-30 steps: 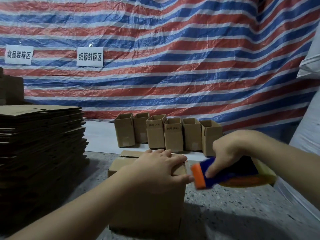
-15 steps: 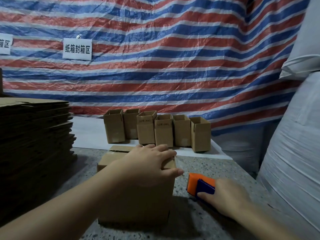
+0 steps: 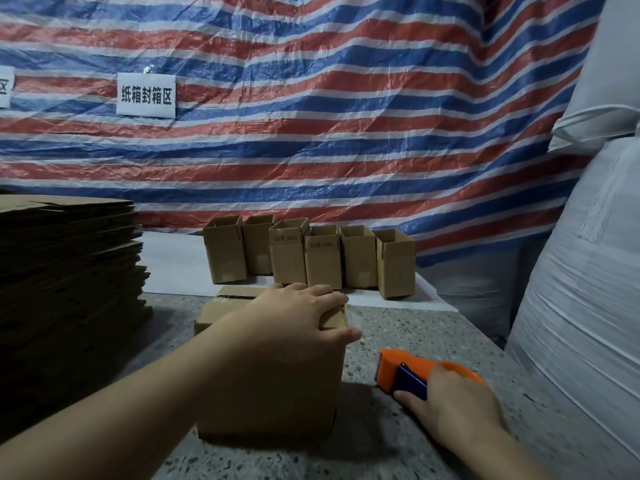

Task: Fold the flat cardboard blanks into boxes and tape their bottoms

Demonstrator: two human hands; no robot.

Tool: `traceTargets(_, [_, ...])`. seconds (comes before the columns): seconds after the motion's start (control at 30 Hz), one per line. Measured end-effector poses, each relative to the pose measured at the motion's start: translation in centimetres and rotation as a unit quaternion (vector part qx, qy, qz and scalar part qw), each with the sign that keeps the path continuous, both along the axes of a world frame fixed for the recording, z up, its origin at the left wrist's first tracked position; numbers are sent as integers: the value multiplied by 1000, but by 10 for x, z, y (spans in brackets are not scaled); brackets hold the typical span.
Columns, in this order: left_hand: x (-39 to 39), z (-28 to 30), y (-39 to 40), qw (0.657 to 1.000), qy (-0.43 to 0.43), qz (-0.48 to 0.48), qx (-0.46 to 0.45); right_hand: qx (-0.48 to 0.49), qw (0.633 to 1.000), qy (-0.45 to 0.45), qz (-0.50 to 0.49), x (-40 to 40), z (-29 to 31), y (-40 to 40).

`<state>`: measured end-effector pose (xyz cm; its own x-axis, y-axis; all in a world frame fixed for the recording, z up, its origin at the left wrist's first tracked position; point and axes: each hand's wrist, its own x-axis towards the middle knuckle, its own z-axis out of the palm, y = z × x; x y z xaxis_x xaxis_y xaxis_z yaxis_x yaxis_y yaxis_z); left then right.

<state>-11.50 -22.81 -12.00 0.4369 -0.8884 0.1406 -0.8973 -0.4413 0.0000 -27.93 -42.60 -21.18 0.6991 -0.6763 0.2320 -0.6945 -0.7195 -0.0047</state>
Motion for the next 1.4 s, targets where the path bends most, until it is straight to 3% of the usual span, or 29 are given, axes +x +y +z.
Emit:
traceTargets(0.17, [-4, 3, 2, 1000, 1, 1, 11, 12, 997, 61, -49, 3, 27, 12])
traceTargets(0.27, [-6, 5, 3, 1000, 1, -2, 14, 70, 991, -109, 44, 3, 59, 36])
traceTargets(0.33, [-4, 5, 4, 1000, 0, -8, 11, 217, 934, -238, 157, 6, 82, 60])
traceTargets(0.37, [-3, 5, 4, 1000, -2, -12, 10, 275, 906, -260, 190, 11, 91, 71])
traceTargets(0.43, [-2, 4, 3, 1000, -7, -17, 10, 325, 890, -245, 206, 26, 98, 86])
traceTargets(0.63, [-1, 2, 1, 999, -33, -19, 3, 435, 870, -184, 143, 63, 84, 98])
traceTargets(0.8, [2, 0, 0, 999, -38, -14, 12, 526, 809, -235, 114, 65, 73, 96])
traceTargets(0.9, [1, 1, -1, 999, -36, -12, 9, 524, 805, -253, 119, 61, 61, 94])
traceTargets(1.13, [-2, 4, 0, 999, -35, -3, 18, 585, 748, -297, 97, 64, 51, 96])
traceTargets(1.3, [-4, 11, 0, 999, 20, 13, 32, 661, 683, -304, 64, 71, 64, 91])
traceTargets(1.4, [0, 24, 7, 988, 149, -30, -36, 680, 667, -305, -3, 83, 79, 85])
